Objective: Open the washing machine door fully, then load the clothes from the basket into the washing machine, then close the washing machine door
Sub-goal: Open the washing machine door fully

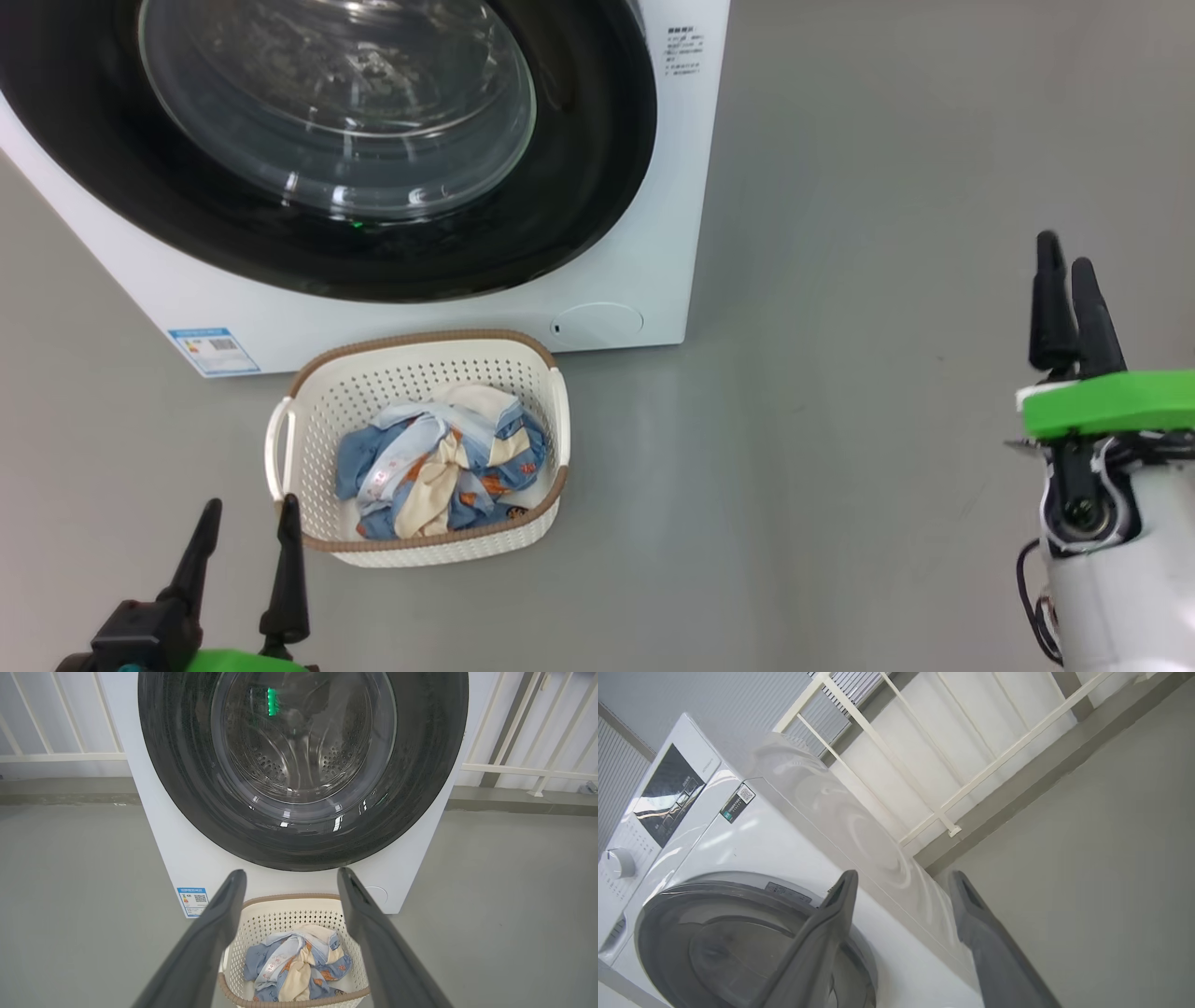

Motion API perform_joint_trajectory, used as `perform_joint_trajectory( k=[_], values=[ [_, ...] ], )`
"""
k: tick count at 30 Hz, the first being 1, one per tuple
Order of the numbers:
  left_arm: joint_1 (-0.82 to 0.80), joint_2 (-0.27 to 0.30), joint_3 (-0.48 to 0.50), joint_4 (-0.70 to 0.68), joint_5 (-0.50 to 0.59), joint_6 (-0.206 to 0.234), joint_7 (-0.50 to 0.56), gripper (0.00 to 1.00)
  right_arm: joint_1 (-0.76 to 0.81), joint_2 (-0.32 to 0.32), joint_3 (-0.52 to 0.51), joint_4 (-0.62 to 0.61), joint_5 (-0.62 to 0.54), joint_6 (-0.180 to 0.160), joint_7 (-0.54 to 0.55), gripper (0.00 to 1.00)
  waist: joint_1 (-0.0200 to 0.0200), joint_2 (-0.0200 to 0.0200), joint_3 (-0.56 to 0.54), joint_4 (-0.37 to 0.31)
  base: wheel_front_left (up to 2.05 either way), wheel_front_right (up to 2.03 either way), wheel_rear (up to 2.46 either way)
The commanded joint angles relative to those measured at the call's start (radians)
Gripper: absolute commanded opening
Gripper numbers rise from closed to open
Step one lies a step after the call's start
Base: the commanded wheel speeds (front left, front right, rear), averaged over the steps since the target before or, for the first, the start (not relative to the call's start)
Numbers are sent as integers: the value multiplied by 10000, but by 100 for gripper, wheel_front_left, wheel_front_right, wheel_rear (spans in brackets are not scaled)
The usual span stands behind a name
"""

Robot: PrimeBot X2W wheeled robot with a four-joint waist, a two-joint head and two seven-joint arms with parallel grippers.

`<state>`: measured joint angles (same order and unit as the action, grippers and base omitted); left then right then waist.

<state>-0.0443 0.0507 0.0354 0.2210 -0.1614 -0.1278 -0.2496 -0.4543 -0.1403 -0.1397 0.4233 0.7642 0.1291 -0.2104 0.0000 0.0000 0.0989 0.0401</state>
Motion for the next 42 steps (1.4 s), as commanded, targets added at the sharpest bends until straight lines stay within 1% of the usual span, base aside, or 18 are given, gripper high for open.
perform_joint_trajectory(
  k=[1, 5, 6, 7, 8, 9, 15, 22, 29, 33, 35, 42],
  values=[
    [-166, 95, 274, -279, -31, -29, -122, 100, -387, 16, 133, -187, 646, 16, 245, 100, 0, 0, 95, 36, 0, 0, 0],
    [-224, 69, 222, -277, -90, -29, -122, 100, -698, -10, -83, -40, 2129, 16, 1046, 100, 0, 0, 259, 52, 0, 0, 0],
    [-229, 64, 201, -271, -97, -29, -122, 100, -770, -22, -159, 35, 2437, 16, 1236, 89, 0, 0, 289, 58, 0, 0, 0],
    [-235, 58, 175, -262, -99, -29, -122, 100, -845, -40, -255, 110, 2719, 16, 1395, 47, 0, 0, 320, 69, 0, 0, 0],
    [-247, 54, 152, -257, -101, -29, -122, 100, -921, -59, -351, 185, 2968, 16, 1539, 33, 0, 0, 347, 82, 0, 0, 0],
    [-258, 49, 127, -256, -102, -29, -122, 100, -997, -73, -438, 259, 3209, 16, 1697, 0, 0, 0, 373, 95, 0, 0, 0],
    [-321, 29, 15, -244, -162, -29, -122, 100, -1555, -282, -784, 727, 4213, 16, 2706, 0, 0, 0, 573, 185, 0, 0, 0],
    [-486, 16, -191, -236, -204, -29, -122, 100, -2408, -580, -1049, 1190, 4935, 16, 3968, 0, 0, 0, 879, 426, 0, 0, 0],
    [-628, 9, -327, -244, -296, -29, -122, 100, -3390, -709, -1181, 1786, 5603, 16, 5630, 0, 0, 0, 1200, 679, 0, 0, 0],
    [-798, 5, -462, -316, -367, -29, -122, 100, -4280, -954, -1272, 2312, 5681, 16, 6524, 0, 0, 0, 1502, 867, 0, 0, 0],
    [-888, 3, -528, -338, -394, -29, -122, 100, -4702, -1042, -1299, 2553, 5626, 16, 6795, 0, 0, 0, 1637, 944, 0, 0, 0],
    [-1249, -1, -854, -432, -487, -29, -122, 100, -6317, -1112, -1302, 3281, 5404, 16, 7782, 0, 0, 0, 2265, 1186, 0, 0, 0]
  ],
)
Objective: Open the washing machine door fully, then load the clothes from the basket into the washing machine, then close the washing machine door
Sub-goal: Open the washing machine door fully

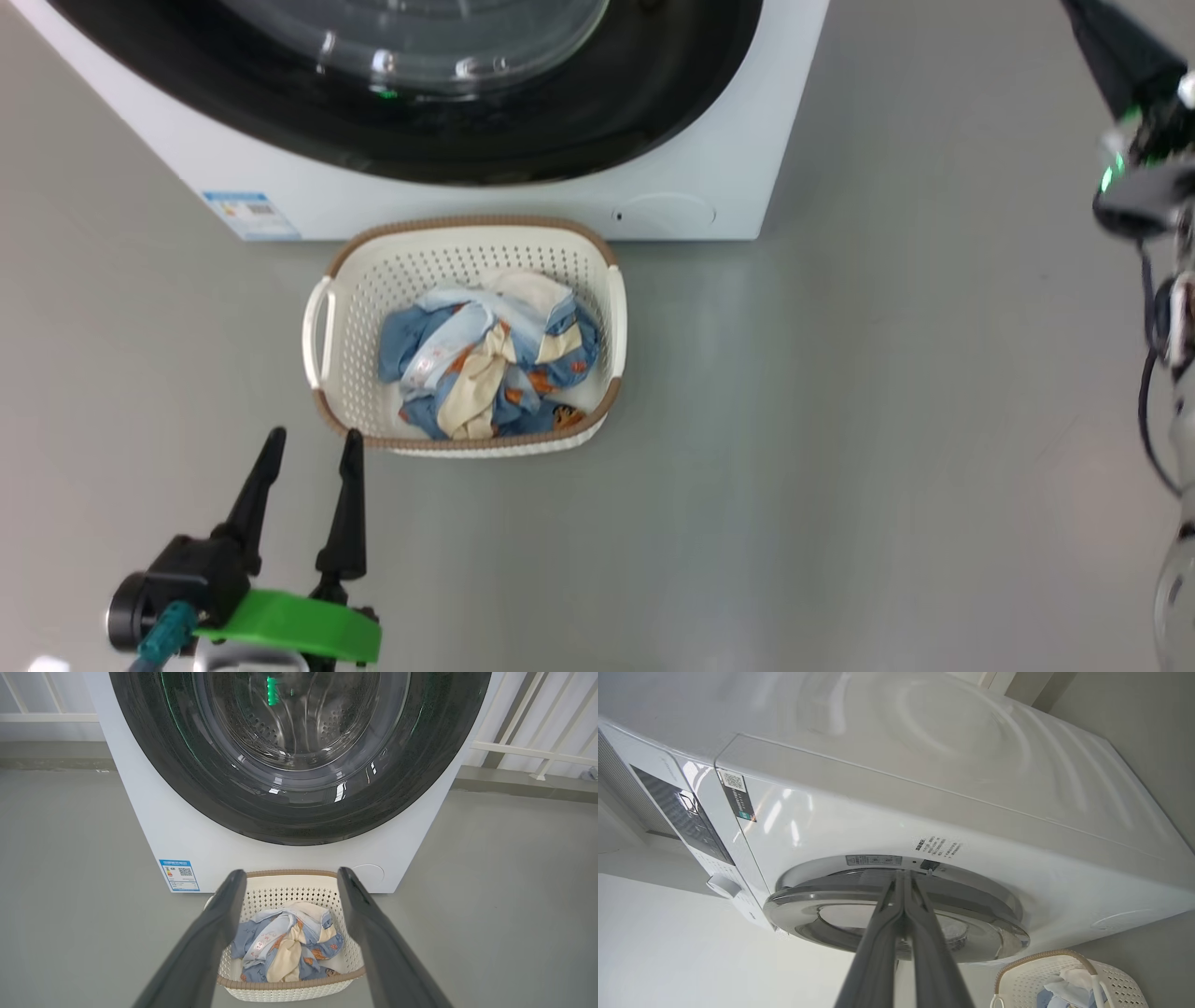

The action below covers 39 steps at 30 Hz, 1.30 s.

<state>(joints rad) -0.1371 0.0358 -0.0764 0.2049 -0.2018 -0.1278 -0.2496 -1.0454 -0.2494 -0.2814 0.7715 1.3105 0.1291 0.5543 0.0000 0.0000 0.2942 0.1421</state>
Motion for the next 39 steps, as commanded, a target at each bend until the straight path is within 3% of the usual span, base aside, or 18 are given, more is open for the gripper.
perform_joint_trajectory(
  k=[1, 20, 27, 39],
  values=[
    [-322, 149, 264, -270, -82, -29, -122, 100, -406, -21, 115, -201, -59, 16, 135, 0, 0, 0, 311, 165, 0, 0, 0],
    [-1477, 146, -750, -484, -953, -29, -122, 100, -3903, 566, 227, 1022, -1751, 16, 1195, 0, 0, 0, 1968, 1096, 0, 0, 0],
    [-1709, 145, -917, -573, -1391, -29, -122, 100, -4591, 974, 168, 1332, -2465, 16, 1202, 0, 0, 0, 2297, 1337, 0, 0, 0],
    [-1998, 145, -1123, -796, -1593, -29, -122, 100, -5346, 1111, -354, 1619, -3394, 16, 1013, 0, 0, 0, 2792, 1665, 0, 0, 0]
  ],
)
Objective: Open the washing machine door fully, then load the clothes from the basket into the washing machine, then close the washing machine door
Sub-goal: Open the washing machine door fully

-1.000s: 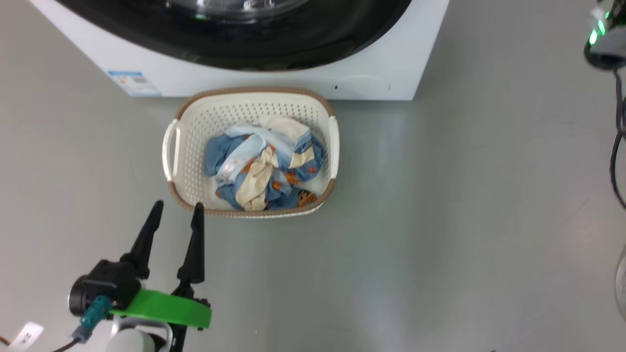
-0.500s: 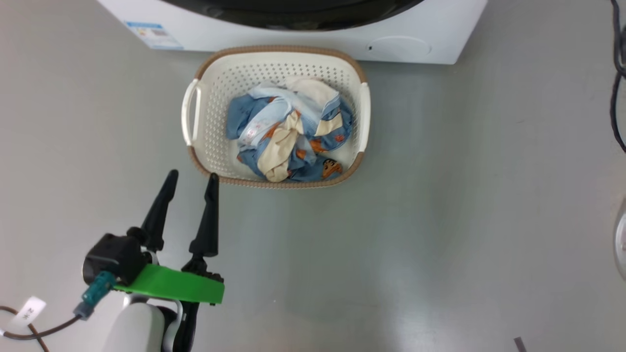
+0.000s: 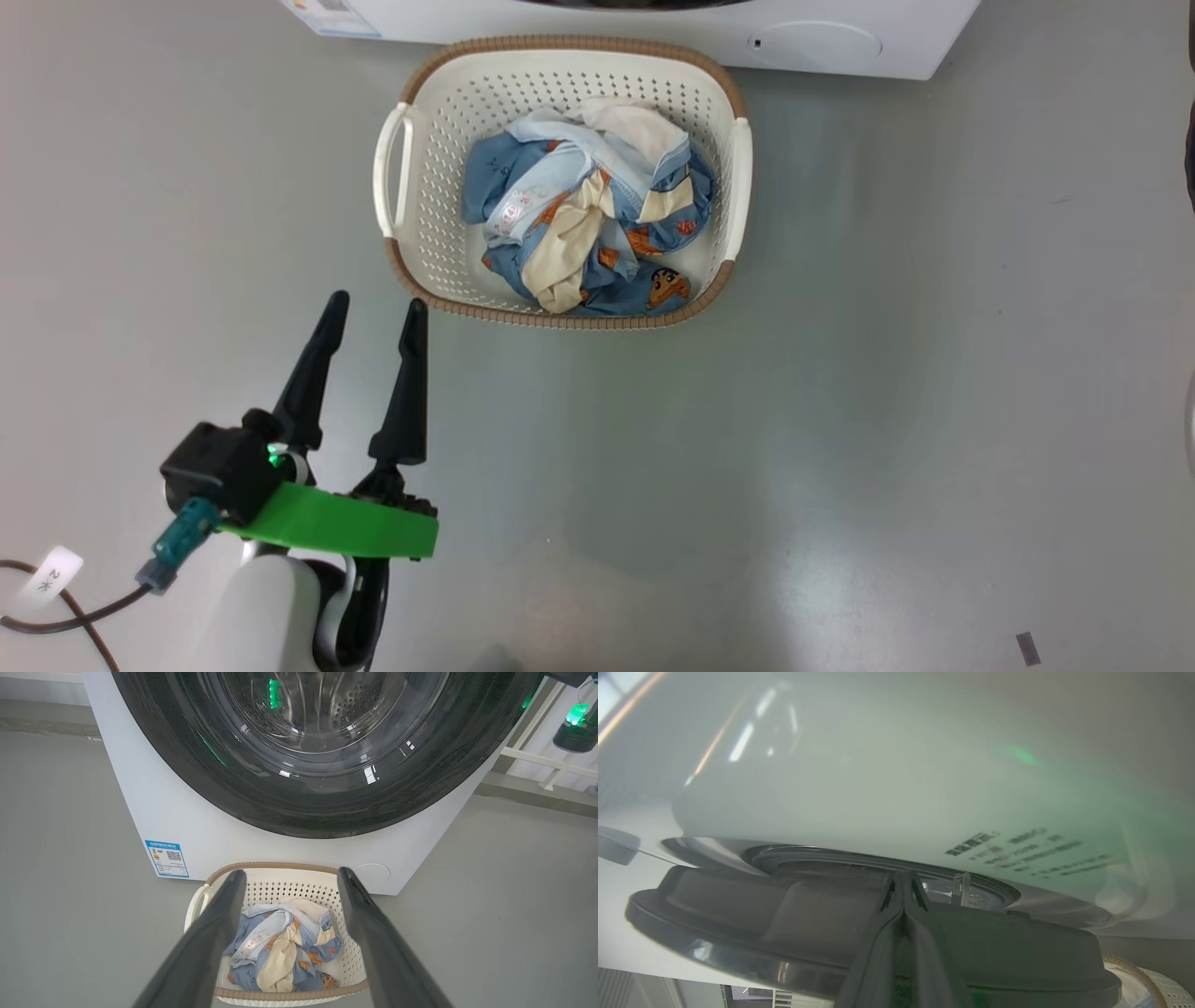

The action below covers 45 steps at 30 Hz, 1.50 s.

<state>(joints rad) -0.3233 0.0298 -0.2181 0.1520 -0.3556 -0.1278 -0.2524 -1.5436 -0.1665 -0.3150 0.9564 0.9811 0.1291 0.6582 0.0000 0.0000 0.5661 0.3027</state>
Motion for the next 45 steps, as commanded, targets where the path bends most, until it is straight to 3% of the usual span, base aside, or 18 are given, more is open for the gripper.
perform_joint_trajectory(
  k=[1, 12, 34, 40, 45],
  values=[
    [-148, 205, 282, -278, -68, -29, -94, 100, -398, 302, -58, -212, -170, 16, -38, 0, 0, 0, 106, 77, 0, 0, 0],
    [-298, 204, 217, -337, -155, -6, -94, 100, -366, 704, -352, -283, -207, 16, 1025, 0, 0, 0, 280, 144, 0, 0, 0],
    [-162, 204, 490, -589, 279, -9, -94, 100, 2268, 1149, -245, -3065, 261, 16, 5194, 0, 0, 0, -372, -168, 0, 0, 0],
    [-17, 204, 539, -582, 358, -13, -94, 100, 3107, 1160, 640, -3450, 1429, 16, 5899, 0, 0, 0, -738, -195, 0, 0, 0],
    [91, 204, 621, -584, 420, -16, -94, 100, 4047, 1161, 2003, -3914, 2487, 16, 6062, 0, 0, 0, -1018, -225, 0, 0, 0]
  ],
)
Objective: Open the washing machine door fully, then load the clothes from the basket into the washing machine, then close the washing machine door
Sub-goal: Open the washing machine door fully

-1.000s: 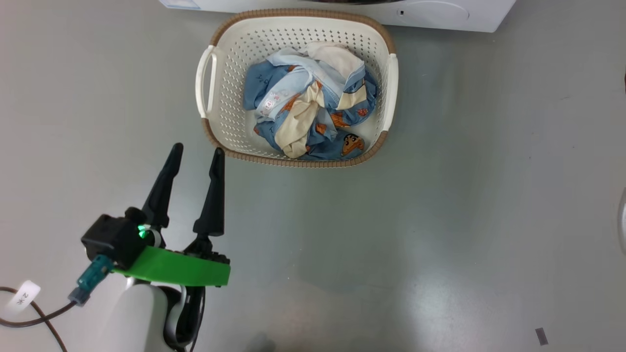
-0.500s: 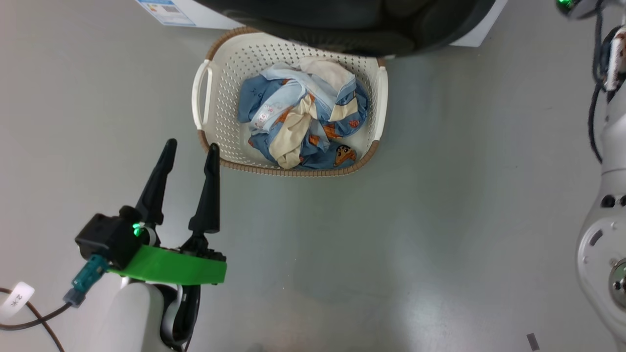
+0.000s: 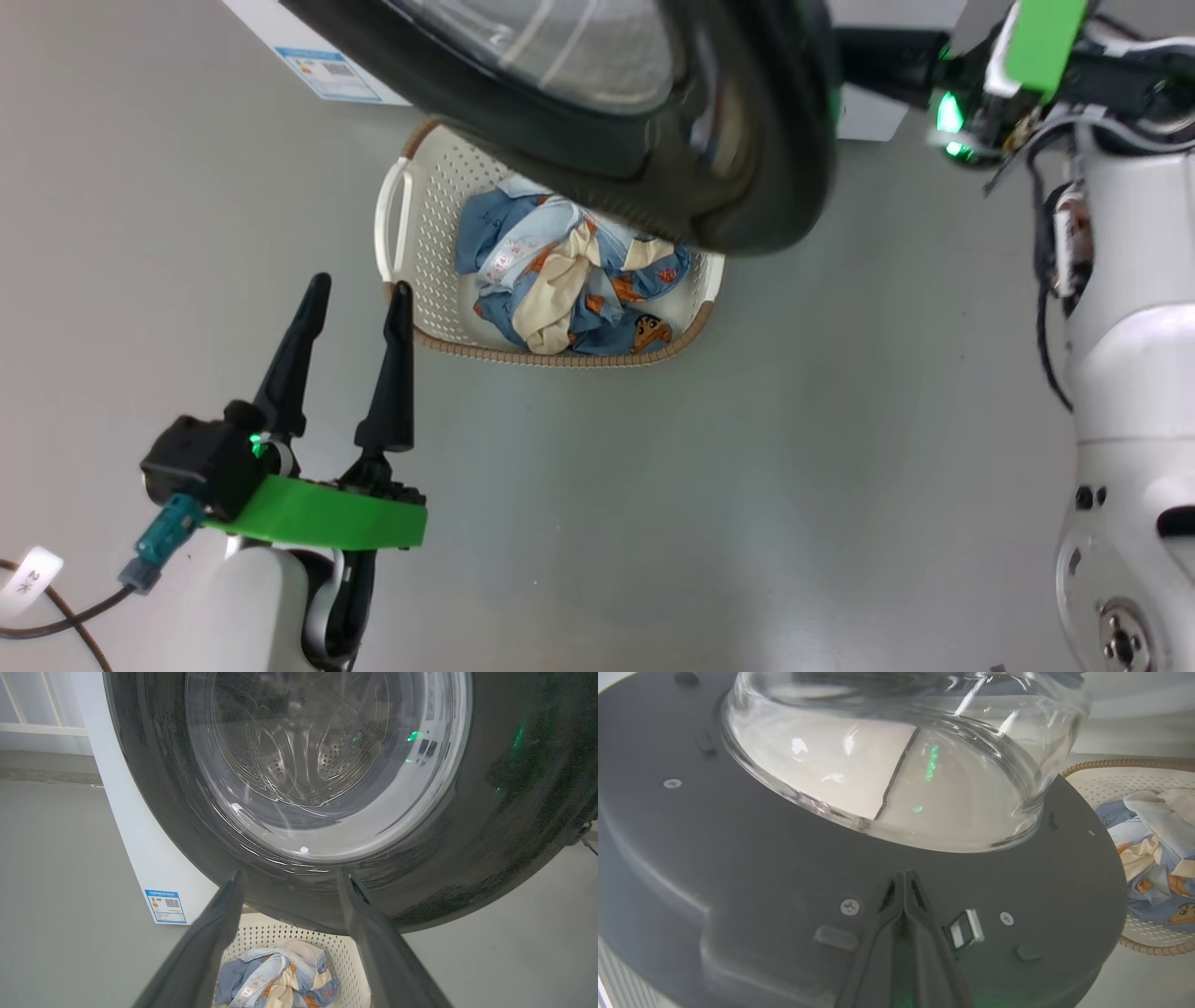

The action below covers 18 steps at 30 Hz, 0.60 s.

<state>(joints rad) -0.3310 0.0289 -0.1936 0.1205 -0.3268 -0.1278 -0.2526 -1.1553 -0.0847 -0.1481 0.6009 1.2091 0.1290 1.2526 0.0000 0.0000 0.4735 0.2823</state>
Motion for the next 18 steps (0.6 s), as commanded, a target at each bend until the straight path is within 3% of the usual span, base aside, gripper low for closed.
perform_joint_trajectory(
  k=[1, 18],
  values=[
    [185, 214, 391, -276, 142, -16, -92, 100, 309, 343, 576, -421, 367, 17, 111, 0, 0, 0, -127, -29, 0, 0, 0],
    [369, 214, 528, -346, 209, -19, -92, 100, 1479, 344, 4093, -869, 2848, 17, -650, 0, 0, 0, -524, -26, 0, 0, 0]
  ],
)
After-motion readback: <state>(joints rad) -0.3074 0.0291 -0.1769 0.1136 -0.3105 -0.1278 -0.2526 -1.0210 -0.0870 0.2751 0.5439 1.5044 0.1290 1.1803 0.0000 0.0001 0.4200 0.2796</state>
